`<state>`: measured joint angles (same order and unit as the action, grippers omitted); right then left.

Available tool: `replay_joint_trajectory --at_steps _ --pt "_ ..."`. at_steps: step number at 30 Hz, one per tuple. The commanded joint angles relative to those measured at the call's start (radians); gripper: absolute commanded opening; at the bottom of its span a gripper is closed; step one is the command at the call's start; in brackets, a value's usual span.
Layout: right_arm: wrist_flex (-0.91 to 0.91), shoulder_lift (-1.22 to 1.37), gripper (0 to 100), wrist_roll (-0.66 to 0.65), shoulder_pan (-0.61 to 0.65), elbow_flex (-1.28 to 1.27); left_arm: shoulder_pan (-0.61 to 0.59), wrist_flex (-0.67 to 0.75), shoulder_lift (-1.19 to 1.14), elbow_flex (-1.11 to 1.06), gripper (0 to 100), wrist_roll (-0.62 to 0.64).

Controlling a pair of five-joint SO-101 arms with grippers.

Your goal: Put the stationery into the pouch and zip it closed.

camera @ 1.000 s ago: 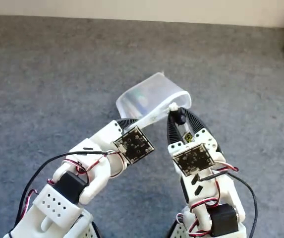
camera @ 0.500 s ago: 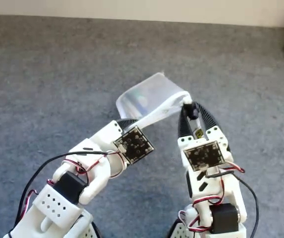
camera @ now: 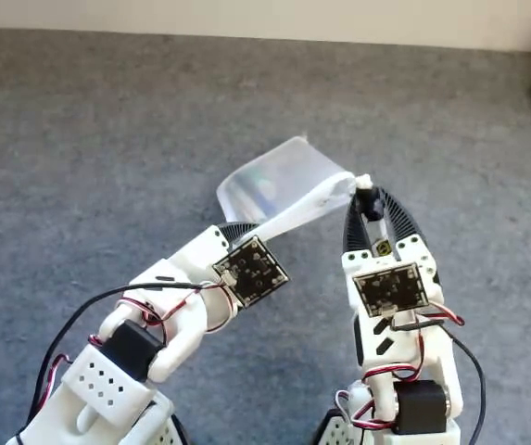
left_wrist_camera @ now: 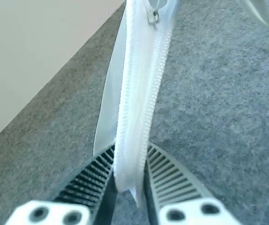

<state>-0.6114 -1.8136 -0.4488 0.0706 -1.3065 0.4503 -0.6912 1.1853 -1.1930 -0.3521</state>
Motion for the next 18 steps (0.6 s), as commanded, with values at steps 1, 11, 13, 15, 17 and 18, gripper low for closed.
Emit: replay_joint_trajectory --at_steps 1,11,13,15,17,18 --pt "0.050 -0.001 0.5 0.009 -0.053 0.024 -0.047 0.000 -0.013 0.005 1 0.015" --pt "0.077 -0.001 0.5 0.009 -0.111 0.024 -0.047 0.000 -0.013 0.005 1 0.015" --pt "0.077 -0.001 0.5 0.011 -0.128 0.024 -0.047 0.000 -0.013 0.005 1 0.015" --pt "0.077 -0.001 0.5 0.011 -0.131 0.024 -0.047 0.000 -0.013 0.005 1 0.015" --pt "0.077 -0.001 0.5 0.011 -0.131 0.024 -0.047 0.000 -0.013 0.005 1 0.015" --pt "0.077 -0.001 0.5 0.011 -0.131 0.024 -0.047 0.000 -0.013 0.005 1 0.015"
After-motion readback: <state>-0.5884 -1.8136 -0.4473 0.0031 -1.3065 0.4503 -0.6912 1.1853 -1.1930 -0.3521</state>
